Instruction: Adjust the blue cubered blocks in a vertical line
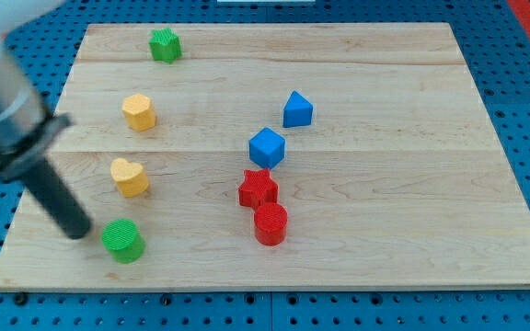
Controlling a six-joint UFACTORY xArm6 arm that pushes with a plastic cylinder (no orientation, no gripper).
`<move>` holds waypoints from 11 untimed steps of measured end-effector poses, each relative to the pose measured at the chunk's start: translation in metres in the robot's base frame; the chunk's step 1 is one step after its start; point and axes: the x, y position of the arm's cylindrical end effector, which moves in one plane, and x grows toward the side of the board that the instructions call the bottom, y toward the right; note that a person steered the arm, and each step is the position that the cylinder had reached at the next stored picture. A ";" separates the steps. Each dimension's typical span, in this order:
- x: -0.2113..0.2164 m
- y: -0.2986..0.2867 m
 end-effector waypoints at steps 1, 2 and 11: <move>-0.015 0.033; -0.030 0.041; -0.130 0.181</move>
